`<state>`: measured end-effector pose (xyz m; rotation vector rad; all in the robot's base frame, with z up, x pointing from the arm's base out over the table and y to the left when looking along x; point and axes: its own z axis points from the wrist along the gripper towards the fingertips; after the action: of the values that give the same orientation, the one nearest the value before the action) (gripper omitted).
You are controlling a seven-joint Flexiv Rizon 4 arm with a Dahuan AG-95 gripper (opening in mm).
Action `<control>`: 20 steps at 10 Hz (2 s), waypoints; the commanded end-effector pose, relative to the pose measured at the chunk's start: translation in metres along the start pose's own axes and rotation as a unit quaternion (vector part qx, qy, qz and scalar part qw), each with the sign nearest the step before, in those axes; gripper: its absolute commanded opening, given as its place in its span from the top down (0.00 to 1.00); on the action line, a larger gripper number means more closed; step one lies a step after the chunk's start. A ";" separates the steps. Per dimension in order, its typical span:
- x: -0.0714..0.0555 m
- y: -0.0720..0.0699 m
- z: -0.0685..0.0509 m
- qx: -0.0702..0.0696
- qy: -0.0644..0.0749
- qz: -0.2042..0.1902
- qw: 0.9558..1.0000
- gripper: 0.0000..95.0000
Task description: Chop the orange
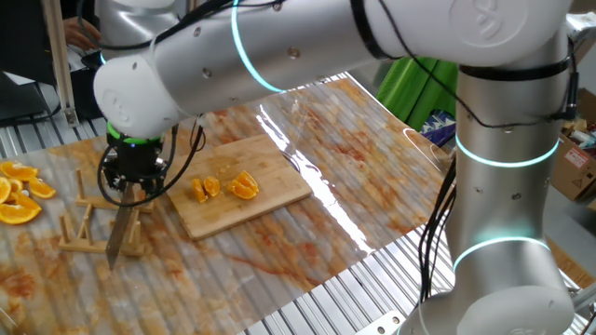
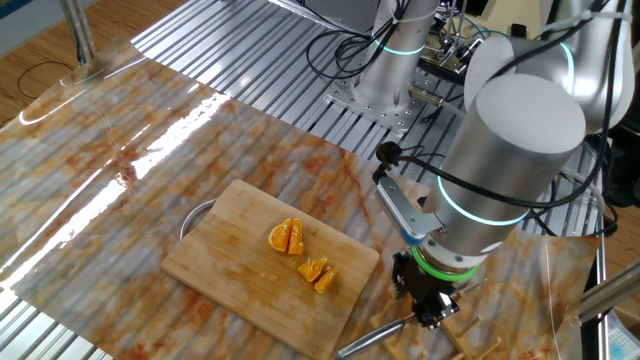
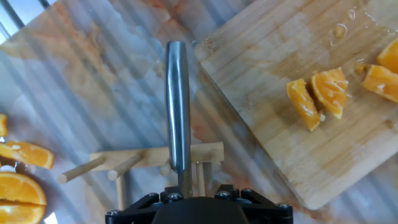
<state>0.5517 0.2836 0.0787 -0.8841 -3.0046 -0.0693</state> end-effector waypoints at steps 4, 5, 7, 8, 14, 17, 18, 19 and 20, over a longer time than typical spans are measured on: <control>-0.013 -0.001 -0.030 0.003 0.022 -0.002 1.000 0.80; -0.018 -0.001 -0.037 0.007 0.027 -0.007 1.000 0.80; -0.030 -0.002 -0.052 0.012 0.036 -0.015 0.999 0.80; -0.035 0.000 -0.056 0.014 0.034 -0.022 0.999 0.80; -0.106 -0.020 -0.058 0.019 0.032 -0.124 0.992 1.00; -0.130 -0.042 -0.056 0.018 0.030 -0.160 0.987 1.00; -0.143 -0.054 -0.054 0.018 0.027 -0.183 0.983 1.00; -0.153 -0.064 -0.051 0.016 0.025 -0.195 0.980 1.00; -0.162 -0.076 -0.048 0.013 0.024 -0.211 0.977 1.00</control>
<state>0.6440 0.1397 0.1224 -0.2628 -3.0753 -0.0486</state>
